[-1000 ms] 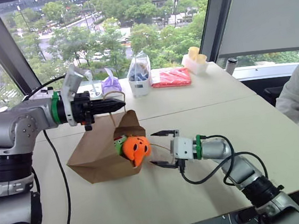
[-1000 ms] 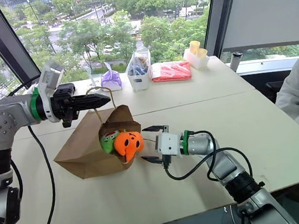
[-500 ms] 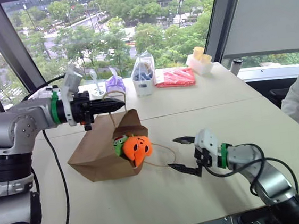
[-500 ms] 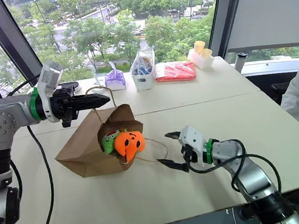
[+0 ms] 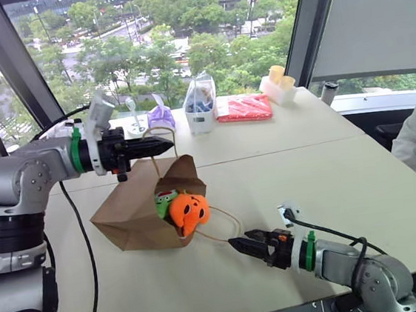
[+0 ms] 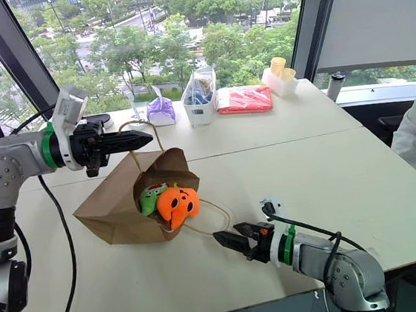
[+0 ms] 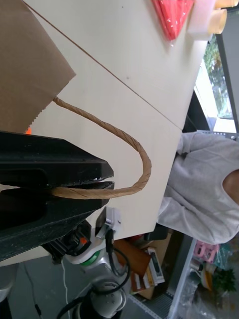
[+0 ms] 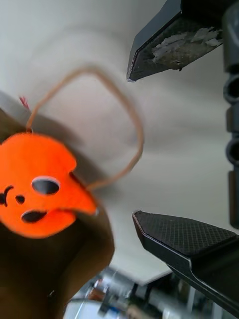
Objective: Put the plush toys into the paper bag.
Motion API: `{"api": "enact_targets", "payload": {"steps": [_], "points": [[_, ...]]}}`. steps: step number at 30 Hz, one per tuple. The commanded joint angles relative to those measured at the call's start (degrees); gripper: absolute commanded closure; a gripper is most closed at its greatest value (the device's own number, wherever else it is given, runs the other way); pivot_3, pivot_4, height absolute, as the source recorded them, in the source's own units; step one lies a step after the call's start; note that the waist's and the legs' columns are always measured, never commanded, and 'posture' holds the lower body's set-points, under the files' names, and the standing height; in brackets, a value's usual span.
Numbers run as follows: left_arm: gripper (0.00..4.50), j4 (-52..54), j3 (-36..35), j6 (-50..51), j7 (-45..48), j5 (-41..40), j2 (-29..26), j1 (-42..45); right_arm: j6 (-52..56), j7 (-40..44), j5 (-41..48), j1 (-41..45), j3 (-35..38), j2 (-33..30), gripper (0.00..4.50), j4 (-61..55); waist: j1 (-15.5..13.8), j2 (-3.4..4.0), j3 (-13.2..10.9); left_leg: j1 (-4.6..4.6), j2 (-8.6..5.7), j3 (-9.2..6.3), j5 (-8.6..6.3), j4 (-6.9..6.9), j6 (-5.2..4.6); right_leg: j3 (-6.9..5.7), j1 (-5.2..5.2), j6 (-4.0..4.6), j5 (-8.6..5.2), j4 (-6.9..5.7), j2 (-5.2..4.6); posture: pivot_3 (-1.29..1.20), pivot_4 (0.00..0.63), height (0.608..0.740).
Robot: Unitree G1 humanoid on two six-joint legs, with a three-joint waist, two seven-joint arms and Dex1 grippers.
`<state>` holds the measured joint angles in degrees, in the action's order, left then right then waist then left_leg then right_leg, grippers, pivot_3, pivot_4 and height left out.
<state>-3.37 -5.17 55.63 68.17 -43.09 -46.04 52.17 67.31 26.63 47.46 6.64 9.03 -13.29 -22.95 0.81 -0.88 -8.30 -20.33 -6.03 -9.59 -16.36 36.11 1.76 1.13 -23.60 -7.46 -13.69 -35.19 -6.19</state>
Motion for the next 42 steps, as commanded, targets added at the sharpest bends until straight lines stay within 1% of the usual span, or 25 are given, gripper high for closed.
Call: {"api": "enact_targets", "payload": {"steps": [1, 4, 7, 11, 14, 15, 18, 21, 25, 27, 29, 33, 37, 42], "points": [[4.5, 1.0, -0.95, -0.84, -0.38, -0.2, -0.19, 1.26, 2.32, -4.26, 4.04, 2.59, 1.65, 4.64, 0.02, 3.05, -0.01, 0.0, 0.0, 0.01, 0.0, 0.0, 0.0, 0.0, 0.0, 0.0, 0.0, 0.0, 0.0, 0.0, 0.0, 0.0, 0.15, 0.74], [4.5, 1.29, -0.92, -0.88, -0.74, -0.24, 0.08, 1.14, 1.97, -7.32, 4.58, 4.87, 2.43, 9.02, 0.02, 7.47, 0.03, 0.01, 0.0, 0.01, 0.0, 0.01, 0.0, -0.01, 0.01, 0.0, -0.02, 0.0, 0.0, -0.02, 0.01, 0.0, 0.15, 0.74], [4.5, 1.49, -1.04, -0.78, -1.04, -0.33, 0.1, 1.14, -0.1, -9.48, 3.76, 6.01, 2.71, 11.23, 0.84, 9.53, 0.09, 0.01, 0.0, 0.0, -0.01, 0.01, 0.03, -0.02, 0.04, 0.01, -0.04, 0.0, 0.0, -0.02, 0.0, 0.0, 0.15, 0.74], [4.5, 1.77, -1.35, -0.58, -1.05, -0.5, -0.26, 0.89, -2.44, -10.8, 4.66, 6.77, 3.96, 11.94, 2.81, 9.23, 0.09, 0.01, 0.0, -0.02, -0.02, 0.01, 0.04, -0.02, 0.07, 0.0, -0.04, 0.0, 0.0, -0.01, 0.0, 0.0, 0.15, 0.74], [4.5, 1.85, -1.35, -0.65, -1.08, -0.53, -0.14, 0.7, -5.03, -10.56, 4.05, 6.91, 4.0, 11.28, 4.4, 8.61, 0.21, 0.01, 0.0, -0.02, -0.02, 0.01, 0.04, -0.04, 0.07, 0.0, -0.06, 0.0, 0.0, -0.01, 0.0, 0.0, 0.15, 0.74], [4.5, 1.85, -1.31, -0.73, -1.12, -0.53, 0.0, 0.65, -5.9, -10.6, 3.64, 6.95, 3.84, 11.05, 4.46, 8.65, 0.22, 0.01, 0.0, -0.01, -0.01, 0.01, 0.04, -0.04, 0.07, 0.0, -0.06, 0.0, 0.0, -0.01, 0.0, 0.0, 0.15, 0.74], [4.5, 2.14, -1.16, -0.93, -1.37, -0.49, 0.43, 0.34, -7.9, -9.88, 2.91, 6.69, 2.58, 10.13, 4.46, 8.43, 0.26, 0.01, 0.0, -0.01, -0.01, 0.01, 0.03, -0.05, 0.06, 0.0, -0.06, 0.0, 0.0, -0.02, 0.0, 0.0, 0.15, 0.74], [4.5, 3.19, -0.63, -1.57, -2.03, -0.06, 1.08, -0.68, -13.52, -7.52, 0.7, 6.97, 1.04, 9.11, 4.46, 6.76, 0.28, 0.01, 0.0, -0.01, -0.01, 0.02, 0.03, -0.05, 0.07, 0.0, -0.06, -0.01, 0.0, -0.02, 0.01, 0.0, 0.15, 0.74], [4.5, 4.57, -0.82, -2.34, -3.78, 0.19, 2.19, -1.78, -16.74, -6.33, 6.98, 10.42, 5.83, 8.77, 4.46, 3.33, 0.25, 0.02, -0.01, -0.02, -0.01, 0.02, 0.04, -0.04, 0.07, 0.0, -0.06, -0.01, 0.0, -0.02, 0.01, 0.0, 0.15, 0.74], [4.5, 4.64, -1.45, -2.34, -4.77, -0.25, 2.87, -1.54, -17.32, -4.82, 12.23, 12.58, 8.28, 7.42, 4.46, 1.05, 0.18, 0.03, -0.01, -0.02, -0.01, 0.01, 0.04, -0.04, 0.07, 0.0, -0.06, -0.01, 0.0, -0.02, 0.01, 0.0, 0.15, 0.74], [4.5, 4.01, -1.99, -2.64, -5.39, -0.33, 3.3, -0.92, -16.74, -5.11, 17.31, 15.43, 10.52, 5.05, 4.46, -0.03, 0.11, 0.02, -0.01, -0.03, -0.01, 0.01, 0.03, -0.02, 0.06, 0.0, -0.04, -0.01, 0.0, -0.01, 0.0, 0.0, 0.15, 0.74], [4.5, 1.71, -3.28, -4.91, -7.43, 0.39, 4.53, -0.55, -16.61, -6.35, 22.92, 20.44, 12.26, 0.13, 4.46, -0.24, 0.11, 0.02, -0.01, -0.02, -0.01, 0.01, 0.02, -0.04, 0.05, 0.0, -0.04, -0.01, 0.0, 0.01, 0.0, 0.0, 0.15, 0.74], [4.5, 1.61, -3.3, -6.01, -9.28, 0.81, 5.26, -2.07, -16.81, -7.44, 24.44, 21.39, 11.18, -2.14, 4.46, 0.09, 0.17, 0.02, -0.01, -0.02, 0.01, 0.02, 0.0, -0.08, 0.01, 0.0, -0.06, -0.01, 0.0, 0.01, 0.0, 0.0, 0.15, 0.74], [4.5, 1.12, -2.59, -8.34, -12.07, 3.05, 6.28, -4.68, -17.24, -7.64, 23.33, 19.02, 9.11, -3.42, 4.46, 0.41, 0.08, 0.02, 0.0, -0.03, 0.01, 0.04, 0.03, -0.08, 0.05, 0.02, -0.08, -0.01, 0.0, 0.0, -0.01, 0.0, 0.15, 0.74]]}}
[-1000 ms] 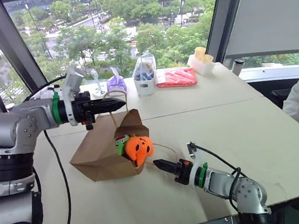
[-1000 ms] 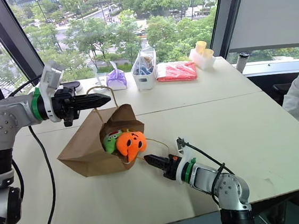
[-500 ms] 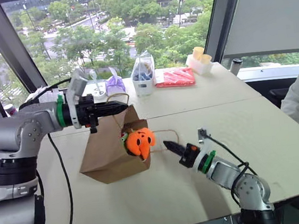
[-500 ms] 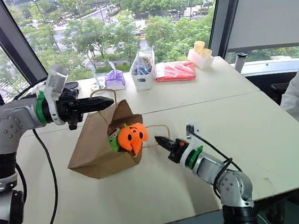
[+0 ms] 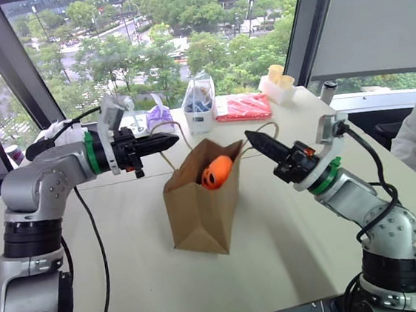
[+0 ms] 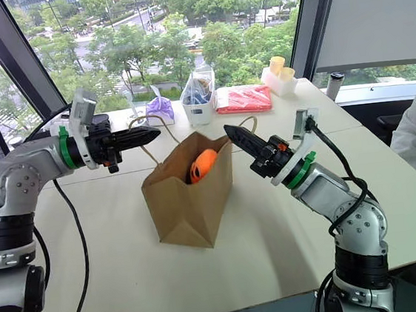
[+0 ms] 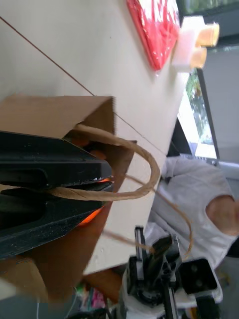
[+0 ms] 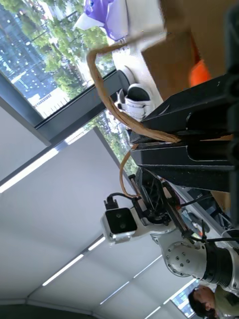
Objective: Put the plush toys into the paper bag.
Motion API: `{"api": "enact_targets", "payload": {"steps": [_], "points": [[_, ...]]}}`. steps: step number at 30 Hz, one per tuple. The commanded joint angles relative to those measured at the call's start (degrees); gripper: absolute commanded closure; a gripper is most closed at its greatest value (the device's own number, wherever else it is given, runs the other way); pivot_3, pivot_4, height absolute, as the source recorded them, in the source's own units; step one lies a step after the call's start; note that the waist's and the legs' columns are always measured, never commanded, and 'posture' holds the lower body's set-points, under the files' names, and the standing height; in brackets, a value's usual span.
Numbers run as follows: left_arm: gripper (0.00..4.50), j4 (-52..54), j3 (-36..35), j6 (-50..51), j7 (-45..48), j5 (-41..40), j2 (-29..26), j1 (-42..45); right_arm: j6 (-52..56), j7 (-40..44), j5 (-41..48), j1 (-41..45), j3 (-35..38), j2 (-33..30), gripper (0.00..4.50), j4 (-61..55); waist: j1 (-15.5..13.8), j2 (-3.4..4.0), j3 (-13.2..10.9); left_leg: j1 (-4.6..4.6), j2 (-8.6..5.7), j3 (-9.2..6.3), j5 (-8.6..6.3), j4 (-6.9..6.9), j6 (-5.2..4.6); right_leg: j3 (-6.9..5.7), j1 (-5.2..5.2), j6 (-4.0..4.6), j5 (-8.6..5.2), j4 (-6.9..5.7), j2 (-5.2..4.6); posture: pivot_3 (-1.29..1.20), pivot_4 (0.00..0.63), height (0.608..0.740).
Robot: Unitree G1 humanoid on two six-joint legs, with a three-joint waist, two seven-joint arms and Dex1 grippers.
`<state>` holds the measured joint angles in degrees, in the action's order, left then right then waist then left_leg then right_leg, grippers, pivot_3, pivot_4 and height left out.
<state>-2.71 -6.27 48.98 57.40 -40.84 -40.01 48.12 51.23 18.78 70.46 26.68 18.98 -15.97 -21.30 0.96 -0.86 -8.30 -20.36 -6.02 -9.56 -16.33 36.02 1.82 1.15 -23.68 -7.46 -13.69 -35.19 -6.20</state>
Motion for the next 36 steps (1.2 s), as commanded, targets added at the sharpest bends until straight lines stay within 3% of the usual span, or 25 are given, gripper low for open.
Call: {"api": "enact_targets", "payload": {"steps": [1, 2, 4, 5, 12, 13, 20, 25, 29, 32, 36], "points": [[4.5, 0.61, -1.43, -1.68, -1.39, 0.77, 0.39, -0.94, -1.33, 0.4, 0.23, -1.46, -1.16, -0.98, 4.46, -1.22, -0.1, -0.01, 0.0, -0.01, 0.0, 0.0, 0.0, 0.01, 0.0, 0.0, 0.0, 0.0, 0.0, 0.0, 0.0, 0.0, 0.15, 0.74], [4.5, 0.8, -1.48, -1.43, -1.53, 0.6, 0.49, -1.26, -1.51, 0.58, 0.17, -1.95, -1.5, -1.24, 4.46, -1.28, -0.13, -0.01, 0.0, -0.03, 0.0, 0.0, 0.0, 0.04, 0.0, 0.0, 0.0, 0.0, 0.0, 0.01, 0.0, 0.0, 0.15, 0.74], [4.5, 0.85, -1.62, -0.92, -1.87, 0.39, 0.61, -2.1, -1.96, 0.69, -0.87, -3.12, -2.17, -1.82, 3.93, -1.33, -0.18, -0.01, 0.01, -0.04, -0.02, 0.0, -0.01, 0.06, -0.01, 0.0, 0.01, 0.0, 0.0, 0.02, -0.02, 0.0, 0.15, 0.74], [3.93, 0.84, -1.57, -0.91, -1.79, 0.42, 0.56, -2.84, -2.05, 1.31, -1.42, -4.01, -2.65, -2.36, 3.59, -1.63, -0.19, -0.01, 0.01, -0.02, -0.03, 0.0, -0.01, 0.06, -0.02, 0.0, 0.02, 0.0, 0.0, 0.02, -0.02, 0.0, 0.15, 0.74], [0.75, 2.27, -2.68, 0.78, -2.35, -1.48, 0.4, -4.99, -2.75, 3.61, -1.34, -7.04, -3.59, -5.57, 0.08, -4.3, -0.19, -0.01, 0.0, -0.03, -0.03, 0.0, -0.04, 0.05, -0.07, 0.0, 0.02, 0.0, 0.0, 0.03, -0.02, 0.0, 0.15, 0.74], [0.1, 2.83, -2.97, 0.84, -2.83, -1.59, 0.34, -5.34, -2.95, 3.59, -2.51, -7.42, -4.03, -6.28, 0.0, -5.0, -0.18, -0.01, 0.0, -0.02, -0.02, 0.0, -0.04, 0.04, -0.08, 0.0, 0.02, 0.0, 0.0, 0.03, -0.02, 0.0, 0.15, 0.74], [0.04, 9.76, -7.91, 7.93, -5.93, -7.71, -1.48, -10.6, -1.04, 6.94, -0.49, -13.86, -4.53, -13.37, 0.0, -12.72, -0.19, -0.01, 0.0, -0.03, -0.01, 0.0, -0.07, 0.01, -0.12, 0.0, 0.02, -0.01, 0.0, 0.07, -0.02, 0.0, 0.15, 0.74], [0.04, 17.16, -15.91, 16.13, -10.82, -16.51, -3.25, -19.18, -0.16, 8.52, 6.31, -18.96, -3.41, -17.07, 0.0, -15.13, -0.14, -0.01, 0.0, 0.01, 0.01, 0.0, -0.13, 0.01, -0.22, 0.0, 0.08, -0.01, -0.02, 0.11, -0.02, 0.0, 0.15, 0.74], [0.04, 23.67, -19.9, 18.05, -14.42, -20.06, -3.75, -27.31, -0.69, 9.55, 2.17, -21.34, -6.1, -19.16, 0.0, -15.49, -0.37, -0.02, 0.0, 0.04, 0.01, 0.01, -0.12, 0.08, -0.21, -0.01, 0.17, 0.0, -0.02, 0.14, -0.01, 0.0, 0.15, 0.74], [0.0, 30.78, -21.68, 19.66, -16.92, -22.64, -4.32, -36.37, -3.07, 10.59, -7.87, -22.01, -12.36, -19.33, 0.89, -12.48, -0.34, -0.06, 0.03, 0.1, 0.03, 0.03, -0.13, 0.04, -0.21, -0.01, 0.22, 0.02, -0.04, 0.17, -0.02, 0.0, 0.15, 0.74], [0.0, 38.57, -17.39, 17.07, -21.55, -22.44, -1.24, -41.73, -5.78, 12.98, -13.85, -20.15, -18.45, -16.44, 2.88, -9.67, -0.87, -0.06, 0.03, 0.06, 0.01, 0.06, -0.13, 0.07, -0.21, -0.01, 0.24, 0.02, -0.04, 0.19, -0.06, 0.0, 0.15, 0.74]]}}
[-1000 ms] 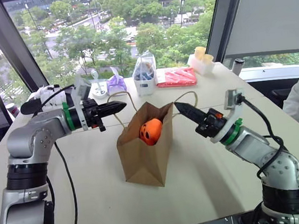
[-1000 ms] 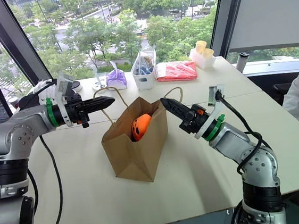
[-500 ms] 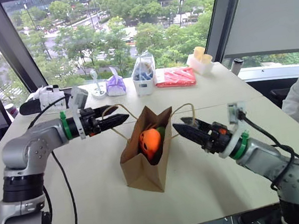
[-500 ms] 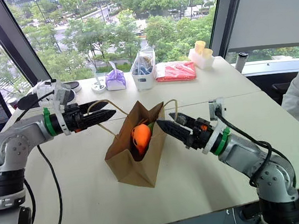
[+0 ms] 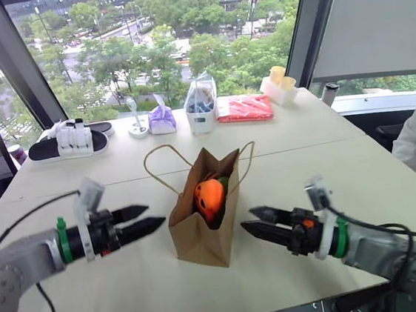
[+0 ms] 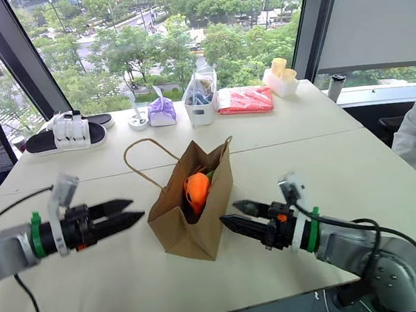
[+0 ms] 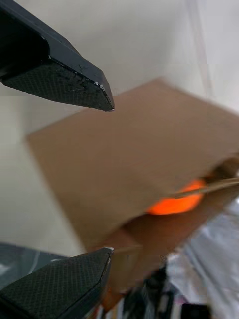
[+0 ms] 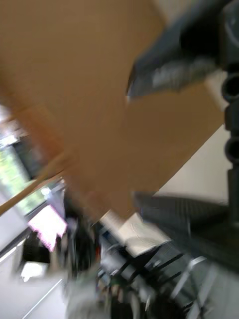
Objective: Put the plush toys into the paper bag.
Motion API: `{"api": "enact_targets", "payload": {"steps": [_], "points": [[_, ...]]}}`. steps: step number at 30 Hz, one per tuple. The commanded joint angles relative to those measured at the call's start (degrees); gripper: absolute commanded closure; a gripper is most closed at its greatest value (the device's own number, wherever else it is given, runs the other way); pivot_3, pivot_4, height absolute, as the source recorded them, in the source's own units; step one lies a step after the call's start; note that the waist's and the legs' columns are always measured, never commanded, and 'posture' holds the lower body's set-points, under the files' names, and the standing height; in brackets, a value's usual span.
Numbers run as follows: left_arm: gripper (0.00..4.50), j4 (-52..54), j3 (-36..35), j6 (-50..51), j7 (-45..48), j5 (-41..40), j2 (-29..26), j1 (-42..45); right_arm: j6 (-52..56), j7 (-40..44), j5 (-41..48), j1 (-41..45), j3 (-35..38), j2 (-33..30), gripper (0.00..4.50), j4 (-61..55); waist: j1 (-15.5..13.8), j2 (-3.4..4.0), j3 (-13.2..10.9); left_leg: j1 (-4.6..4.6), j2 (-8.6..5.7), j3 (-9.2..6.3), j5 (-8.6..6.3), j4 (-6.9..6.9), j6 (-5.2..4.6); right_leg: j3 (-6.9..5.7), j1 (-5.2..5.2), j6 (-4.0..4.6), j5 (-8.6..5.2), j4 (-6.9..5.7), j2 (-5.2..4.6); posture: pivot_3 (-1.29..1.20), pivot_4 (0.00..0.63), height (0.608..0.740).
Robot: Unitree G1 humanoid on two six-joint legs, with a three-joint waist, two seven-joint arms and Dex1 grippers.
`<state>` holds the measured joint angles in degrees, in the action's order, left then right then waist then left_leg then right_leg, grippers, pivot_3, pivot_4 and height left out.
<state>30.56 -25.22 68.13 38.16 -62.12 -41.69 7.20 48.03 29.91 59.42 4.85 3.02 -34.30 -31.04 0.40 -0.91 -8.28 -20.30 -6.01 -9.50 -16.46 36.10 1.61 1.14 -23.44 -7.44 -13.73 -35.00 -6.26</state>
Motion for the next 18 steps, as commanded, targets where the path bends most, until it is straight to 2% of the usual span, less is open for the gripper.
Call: {"api": "enact_targets", "payload": {"steps": [1, 3, 9, 18], "points": [[0.0, 6.59, 2.51, -2.67, -2.19, -0.18, -0.09, -1.82, -2.92, 2.04, -3.26, 2.06, -3.0, 2.57, 3.46, 0.28, -0.52, -0.02, 0.01, -0.02, -0.01, 0.0, 0.0, 0.0, 0.0, -0.01, -0.01, 0.0, 0.0, 0.01, 0.0, 0.0, 0.15, 0.74], [0.0, 8.24, 3.35, -3.33, -1.73, 0.3, -1.38, -3.5, -3.16, 2.53, -3.95, 2.29, -3.53, 3.34, 4.43, 0.36, -0.92, -0.01, 0.01, 0.0, -0.01, 0.04, 0.0, 0.0, 0.01, 0.01, 0.0, 0.04, -0.01, 0.01, -0.01, 0.0, 0.15, 0.74], [0.0, 10.49, 2.8, -5.15, -3.14, -1.73, -2.78, -5.93, -2.22, 2.46, -5.26, 2.88, -4.78, 4.17, 4.43, 0.93, -1.15, 0.0, 0.0, -0.01, -0.01, 0.03, -0.01, -0.02, 0.0, 0.0, 0.0, 0.19, -0.09, 0.04, -0.01, 0.0, 0.15, 0.74], [0.0, 11.5, 13.33, -11.24, -9.79, 5.59, 1.32, -1.77, -0.12, 2.31, -5.37, 7.51, -7.52, 8.5, 4.43, 3.24, -1.11, 0.01, 0.0, 0.0, -0.01, 0.03, -0.01, -0.06, 0.0, 0.0, -0.01, 0.19, -0.09, 0.04, -0.01, 0.0, 0.15, 0.74]]}}
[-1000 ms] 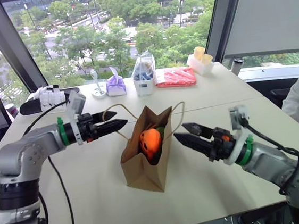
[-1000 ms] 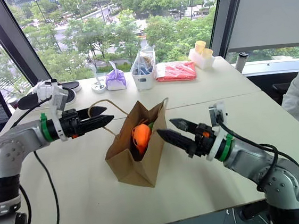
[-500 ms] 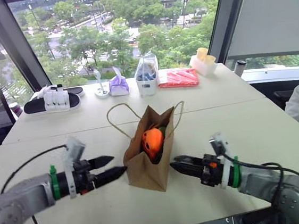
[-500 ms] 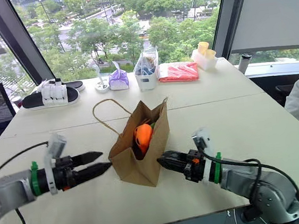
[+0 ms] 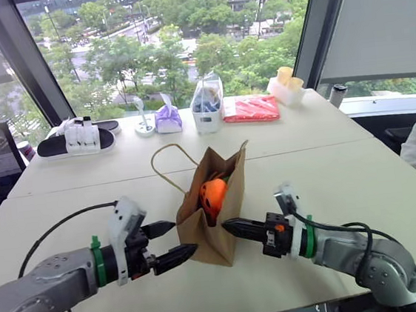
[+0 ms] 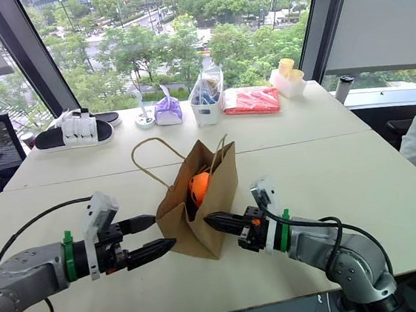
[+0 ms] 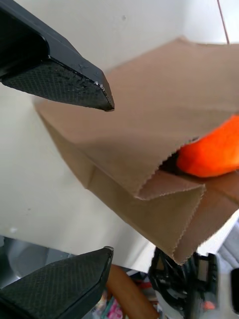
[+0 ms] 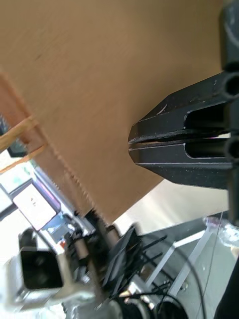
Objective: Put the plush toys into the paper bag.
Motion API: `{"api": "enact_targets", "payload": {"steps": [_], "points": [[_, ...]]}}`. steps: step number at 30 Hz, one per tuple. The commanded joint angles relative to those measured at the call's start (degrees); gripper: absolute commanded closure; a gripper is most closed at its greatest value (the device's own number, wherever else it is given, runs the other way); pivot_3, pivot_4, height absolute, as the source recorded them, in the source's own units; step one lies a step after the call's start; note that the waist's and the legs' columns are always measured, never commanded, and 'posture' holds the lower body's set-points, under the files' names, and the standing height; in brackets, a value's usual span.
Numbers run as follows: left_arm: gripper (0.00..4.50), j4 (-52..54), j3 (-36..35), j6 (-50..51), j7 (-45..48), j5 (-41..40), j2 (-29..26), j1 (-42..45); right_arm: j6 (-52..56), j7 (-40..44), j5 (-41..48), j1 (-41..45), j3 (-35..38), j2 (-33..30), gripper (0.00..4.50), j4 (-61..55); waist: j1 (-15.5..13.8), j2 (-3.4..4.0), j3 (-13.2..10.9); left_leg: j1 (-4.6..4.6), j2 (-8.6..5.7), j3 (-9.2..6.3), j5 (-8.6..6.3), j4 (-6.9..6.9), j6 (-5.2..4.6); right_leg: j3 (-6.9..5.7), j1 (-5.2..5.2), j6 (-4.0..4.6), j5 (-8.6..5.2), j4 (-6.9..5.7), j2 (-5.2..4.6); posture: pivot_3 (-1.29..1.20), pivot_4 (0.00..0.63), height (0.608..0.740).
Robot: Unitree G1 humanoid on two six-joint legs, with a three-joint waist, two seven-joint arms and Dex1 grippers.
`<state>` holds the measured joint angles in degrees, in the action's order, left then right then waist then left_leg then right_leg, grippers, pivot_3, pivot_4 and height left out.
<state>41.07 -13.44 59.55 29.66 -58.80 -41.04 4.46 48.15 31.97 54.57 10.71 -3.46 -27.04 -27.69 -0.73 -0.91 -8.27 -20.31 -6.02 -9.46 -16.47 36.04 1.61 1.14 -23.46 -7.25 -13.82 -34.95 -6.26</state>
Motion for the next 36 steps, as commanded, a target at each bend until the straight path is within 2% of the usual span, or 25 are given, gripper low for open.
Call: {"api": "enact_targets", "payload": {"steps": [1, 9, 16, 25, 26, 28, 34, 36], "points": [[0.0, 0.9, 2.13, -3.02, -1.82, 2.44, 1.22, 1.28, -0.14, -0.15, -0.79, 2.33, -1.51, 2.04, 4.43, 0.35, 0.04, 0.01, 0.0, 0.0, 0.0, 0.0, 0.0, 0.0, 0.0, 0.0, -0.01, 0.0, 0.0, 0.01, 0.0, 0.0, 0.15, 0.74], [0.0, 2.94, 5.15, -3.67, -3.65, 2.39, 1.7, 2.18, 0.04, -1.11, -2.41, 4.5, -2.98, 5.9, 4.43, 2.18, 0.02, 0.01, 0.0, -0.01, -0.01, 0.0, 0.0, -0.01, 0.0, 0.0, -0.01, -0.01, 0.01, 0.01, 0.01, 0.0, 0.15, 0.74], [0.0, 3.78, 11.48, -4.91, -4.33, 8.23, 1.39, 2.54, 0.59, -0.98, -2.89, 5.09, -3.48, 6.54, 4.43, 2.27, 0.01, 0.02, -0.01, 0.0, 0.0, 0.0, 0.0, -0.01, 0.0, 0.0, -0.01, -0.01, 0.0, 0.01, 0.02, 0.0, 0.15, 0.74], [0.0, 1.69, 14.04, -6.39, -7.89, 13.42, 5.6, 4.92, 0.84, -1.38, -2.88, 4.75, -3.29, 7.21, 4.43, 1.45, 0.0, 0.02, -0.01, -0.01, 0.0, -0.01, 0.0, -0.02, 0.0, -0.01, 0.0, -0.05, 0.03, 0.03, 0.04, 0.0, 0.15, 0.74], [0.55, 1.5, 14.34, -6.54, -8.03, 13.93, 5.9, 5.15, 0.83, -1.46, -2.89, 4.74, -3.26, 7.33, 4.5, 1.41, 0.0, 0.02, -0.01, -0.01, 0.0, -0.01, 0.0, -0.02, 0.0, -0.01, 0.0, -0.05, 0.03, 0.03, 0.04, 0.0, 0.15, 0.74], [1.32, 1.13, 14.79, -6.67, -8.25, 14.9, 6.33, 5.47, 0.81, -1.57, -2.96, 4.67, -3.17, 7.54, 4.5, 1.39, 0.0, 0.02, -0.01, -0.01, 0.0, -0.01, 0.0, -0.02, 0.0, -0.01, 0.0, -0.06, 0.03, 0.03, 0.04, 0.0, 0.15, 0.74], [4.34, 0.64, 15.5, -6.85, -7.61, 16.75, 6.48, 5.99, 0.74, -1.78, -2.67, 4.3, -2.75, 7.93, 4.5, 1.07, 0.0, 0.02, -0.01, -0.01, 0.0, -0.01, 0.0, -0.03, 0.0, -0.01, -0.01, -0.1, 0.05, 0.04, 0.04, 0.0, 0.15, 0.74], [4.43, 0.38, 15.58, -7.12, -7.07, 17.31, 6.35, 6.29, 0.74, -1.85, -2.2, 4.09, -2.06, 7.82, 4.5, 0.82, -0.03, 0.02, -0.01, -0.02, 0.0, -0.02, 0.0, -0.02, 0.0, -0.02, 0.0, -0.1, 0.05, 0.04, 0.04, 0.0, 0.15, 0.74]]}}
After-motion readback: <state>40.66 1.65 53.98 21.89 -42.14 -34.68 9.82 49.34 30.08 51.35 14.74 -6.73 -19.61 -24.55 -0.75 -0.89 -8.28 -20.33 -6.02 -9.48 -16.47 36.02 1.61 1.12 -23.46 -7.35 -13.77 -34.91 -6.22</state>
